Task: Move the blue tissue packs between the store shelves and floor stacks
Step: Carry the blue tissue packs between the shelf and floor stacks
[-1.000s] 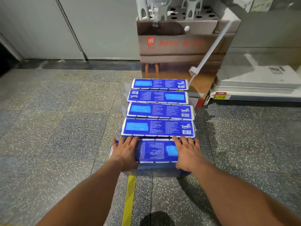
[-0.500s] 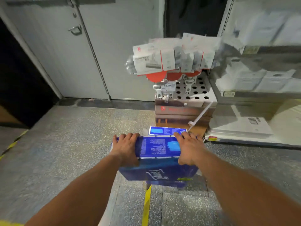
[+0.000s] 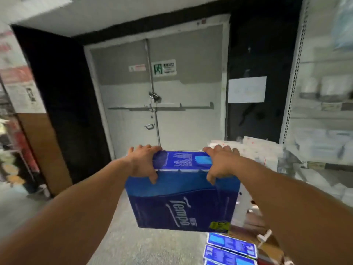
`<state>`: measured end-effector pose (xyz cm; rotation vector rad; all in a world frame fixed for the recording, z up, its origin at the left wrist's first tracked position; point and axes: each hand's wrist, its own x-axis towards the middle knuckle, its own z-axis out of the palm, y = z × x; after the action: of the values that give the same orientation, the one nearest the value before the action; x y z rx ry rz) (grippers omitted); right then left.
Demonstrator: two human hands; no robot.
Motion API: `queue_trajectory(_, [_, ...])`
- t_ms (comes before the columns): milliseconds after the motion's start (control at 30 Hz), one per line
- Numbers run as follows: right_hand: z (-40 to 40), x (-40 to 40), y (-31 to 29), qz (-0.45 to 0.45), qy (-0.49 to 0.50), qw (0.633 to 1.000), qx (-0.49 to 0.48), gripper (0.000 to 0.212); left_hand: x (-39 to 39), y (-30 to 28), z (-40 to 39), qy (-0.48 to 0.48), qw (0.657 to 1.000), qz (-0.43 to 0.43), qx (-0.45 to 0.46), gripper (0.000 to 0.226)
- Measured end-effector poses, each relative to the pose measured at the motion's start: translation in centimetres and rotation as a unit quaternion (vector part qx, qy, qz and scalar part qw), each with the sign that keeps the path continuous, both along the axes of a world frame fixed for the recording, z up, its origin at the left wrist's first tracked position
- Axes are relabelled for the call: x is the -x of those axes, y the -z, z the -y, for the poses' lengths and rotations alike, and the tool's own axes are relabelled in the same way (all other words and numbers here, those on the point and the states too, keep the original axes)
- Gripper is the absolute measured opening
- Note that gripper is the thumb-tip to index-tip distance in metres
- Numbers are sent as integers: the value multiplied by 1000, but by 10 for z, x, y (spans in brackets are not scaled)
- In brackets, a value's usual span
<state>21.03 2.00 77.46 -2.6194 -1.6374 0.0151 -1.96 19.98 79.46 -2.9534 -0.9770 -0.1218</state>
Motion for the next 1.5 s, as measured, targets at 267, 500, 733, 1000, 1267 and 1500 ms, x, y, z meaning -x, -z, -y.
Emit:
queue_trajectory(267, [-40, 21, -72, 0, -87, 995, -45, 118, 47, -66, 2, -67, 996, 64, -3, 98])
queue_trajectory(500, [-98, 40, -74, 0, -151, 987, -51, 113, 86, -54, -29, -118, 989, 92, 6, 94])
queue_trajectory(733, [-204, 70, -57, -24, -211, 976, -46, 105, 130, -39, -112, -175, 981, 78, 19, 99])
queue_trajectory(1000, [-369, 128, -57, -20, -253, 966, -44, 101, 193, -42, -258, -220, 974, 51, 0, 104])
queue_trajectory(1267, [-548, 174, -48, -20, -295, 953, -66, 102, 246, -44, -411, -264, 964, 29, -24, 110])
queue_trajectory(1500, [-732, 206, -26, -36, -363, 929, -54, 114, 283, -20, -545, -338, 940, 37, -20, 117])
